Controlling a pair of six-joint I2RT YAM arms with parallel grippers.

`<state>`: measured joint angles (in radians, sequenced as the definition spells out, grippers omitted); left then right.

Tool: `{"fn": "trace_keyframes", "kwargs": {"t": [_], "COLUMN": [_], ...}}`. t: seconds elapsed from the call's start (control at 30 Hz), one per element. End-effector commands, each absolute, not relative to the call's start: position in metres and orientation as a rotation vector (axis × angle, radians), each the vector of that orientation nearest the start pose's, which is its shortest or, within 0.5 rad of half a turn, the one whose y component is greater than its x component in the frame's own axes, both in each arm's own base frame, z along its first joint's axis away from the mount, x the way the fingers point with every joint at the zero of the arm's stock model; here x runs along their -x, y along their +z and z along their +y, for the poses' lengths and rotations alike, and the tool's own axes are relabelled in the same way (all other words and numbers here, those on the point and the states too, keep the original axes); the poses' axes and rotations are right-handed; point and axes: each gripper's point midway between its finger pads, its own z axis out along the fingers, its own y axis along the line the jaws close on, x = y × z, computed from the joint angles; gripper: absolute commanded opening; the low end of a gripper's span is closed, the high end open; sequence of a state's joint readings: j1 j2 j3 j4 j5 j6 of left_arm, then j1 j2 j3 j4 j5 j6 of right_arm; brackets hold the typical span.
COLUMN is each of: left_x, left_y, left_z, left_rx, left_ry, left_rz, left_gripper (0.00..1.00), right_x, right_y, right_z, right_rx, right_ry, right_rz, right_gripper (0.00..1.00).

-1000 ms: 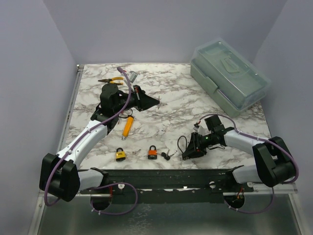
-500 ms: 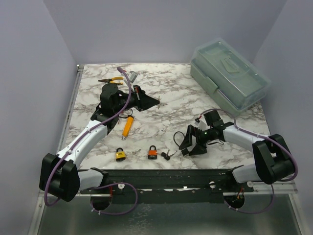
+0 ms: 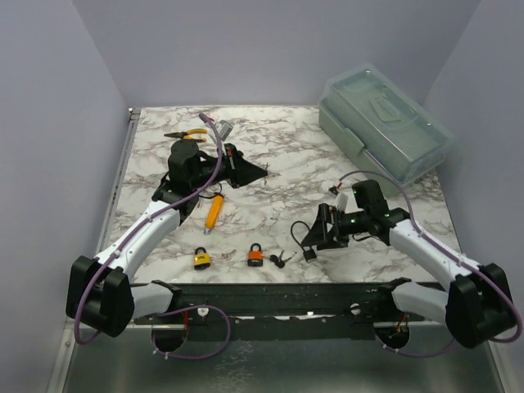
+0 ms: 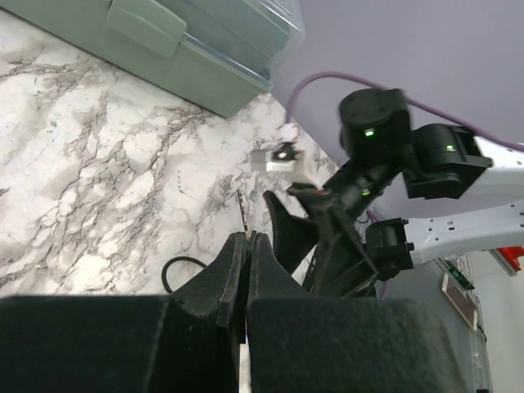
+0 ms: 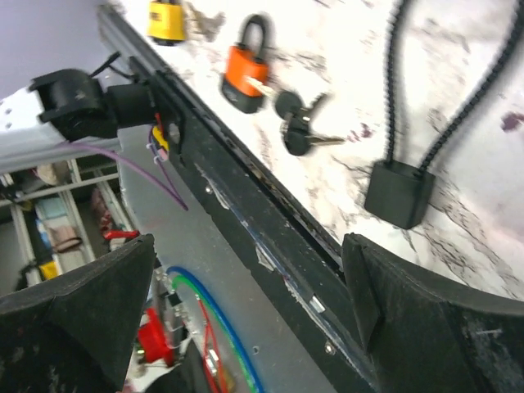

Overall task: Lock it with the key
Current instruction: Place the key at the center of the board.

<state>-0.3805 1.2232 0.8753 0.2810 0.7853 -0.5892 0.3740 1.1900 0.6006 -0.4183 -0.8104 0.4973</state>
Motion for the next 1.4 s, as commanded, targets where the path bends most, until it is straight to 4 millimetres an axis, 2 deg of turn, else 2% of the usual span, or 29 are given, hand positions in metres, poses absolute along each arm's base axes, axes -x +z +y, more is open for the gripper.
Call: {"fn": "trace_keyframes", "kwargs": {"t": [0.0,0.1,0.2,0.27,0.6,0.77,1.0,1.2,1.37], "left_x": [-0.286,-0.287,-0.279,-0.270,-0.224,-0.208,-0.197,-0.182,-0.183], "left_y": [0.282,0.268,0.247,0.232,0.168,0.134,0.106,0.073,0.064], "left_z": [-0.269,-0.278,-0.299,-0.318,-0.419,-0.454,-0.477,-0.476,-0.473], "left_rx": [-0.465,-0.471,-0.538,-0.576,-0.844,-0.897,-0.945,-0.977,-0.966], "left_ry": [-1.392,-1.433,-1.450,-1.471,-1.571,-1.611,-1.573,-1.518,-1.476], "left_rz": [1.803,1.864,1.932,1.995,2.141,2.231,2.266,2.374,2.399], "left_gripper": [0.00,0.00,0.00,0.00,0.00,0.00,0.00,0.00,0.00], "right_x": [-0.156,-0.165,-0.176,-0.177,-0.157,-0.148,-0.149,-0.151,-0.152], "right_y": [0.148,0.179,0.213,0.228,0.274,0.280,0.280,0.279,0.279], "right_z": [0.220,0.220,0.215,0.212,0.204,0.205,0.202,0.202,0.203], "right_rx": [0.425,0.557,0.630,0.668,0.891,0.942,0.927,0.923,0.919], "right_ry": [1.433,1.389,1.290,1.236,1.154,1.205,1.202,1.205,1.209], "right_rz": [2.406,2.217,2.038,1.957,1.751,1.716,1.725,1.731,1.738], "right_gripper": [1.00,1.00,1.00,1.00,1.00,1.00,1.00,1.00,1.00]}}
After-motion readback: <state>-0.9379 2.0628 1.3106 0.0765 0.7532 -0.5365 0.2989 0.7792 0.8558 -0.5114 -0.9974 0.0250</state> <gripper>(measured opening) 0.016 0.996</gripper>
